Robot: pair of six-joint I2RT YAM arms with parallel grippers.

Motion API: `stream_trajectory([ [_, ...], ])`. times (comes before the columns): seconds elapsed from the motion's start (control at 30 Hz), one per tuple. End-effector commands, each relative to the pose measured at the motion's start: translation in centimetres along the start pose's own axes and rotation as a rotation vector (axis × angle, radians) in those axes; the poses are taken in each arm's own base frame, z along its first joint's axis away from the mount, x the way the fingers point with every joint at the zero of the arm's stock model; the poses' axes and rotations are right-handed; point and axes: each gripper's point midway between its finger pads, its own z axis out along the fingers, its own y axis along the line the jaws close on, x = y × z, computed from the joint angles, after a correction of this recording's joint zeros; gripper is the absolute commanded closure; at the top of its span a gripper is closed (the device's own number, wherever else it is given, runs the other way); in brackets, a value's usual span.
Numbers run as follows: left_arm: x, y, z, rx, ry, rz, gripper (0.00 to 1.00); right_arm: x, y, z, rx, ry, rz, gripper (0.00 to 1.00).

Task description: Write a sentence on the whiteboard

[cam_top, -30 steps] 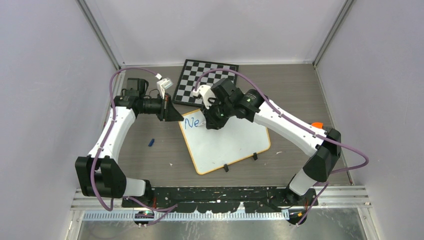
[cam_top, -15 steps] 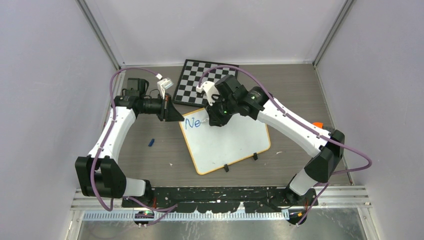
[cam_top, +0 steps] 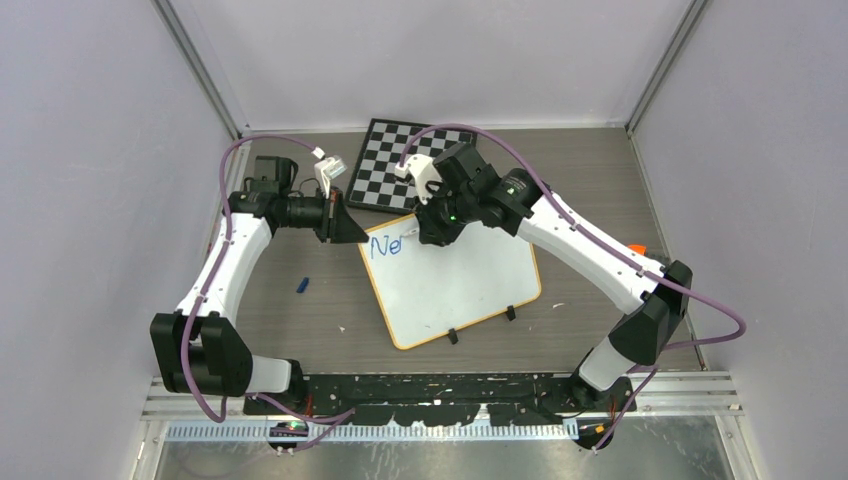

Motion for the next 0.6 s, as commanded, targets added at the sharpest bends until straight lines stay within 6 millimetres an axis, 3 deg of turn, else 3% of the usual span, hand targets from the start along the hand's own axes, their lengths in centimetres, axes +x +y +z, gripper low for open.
stream_trajectory([
  [0.0,-0.4,-0.3,0.0,-0.001,-0.001,0.016,1.0,-0.4,-1.0,-0.6,0.047,-0.034,-0.016,1.0],
  [0.3,-0.5,-0.3,0.0,-0.003,-0.001,0.015,1.0,1.6,-0.7,-0.7,0.041,-0.004,0.007,1.0],
  [0.57,-0.4,-0.3,0.0,-0.002,-0.001,0.015,1.0,-0.7,-1.3,-1.1,0.067,-0.05,-0.008,1.0],
])
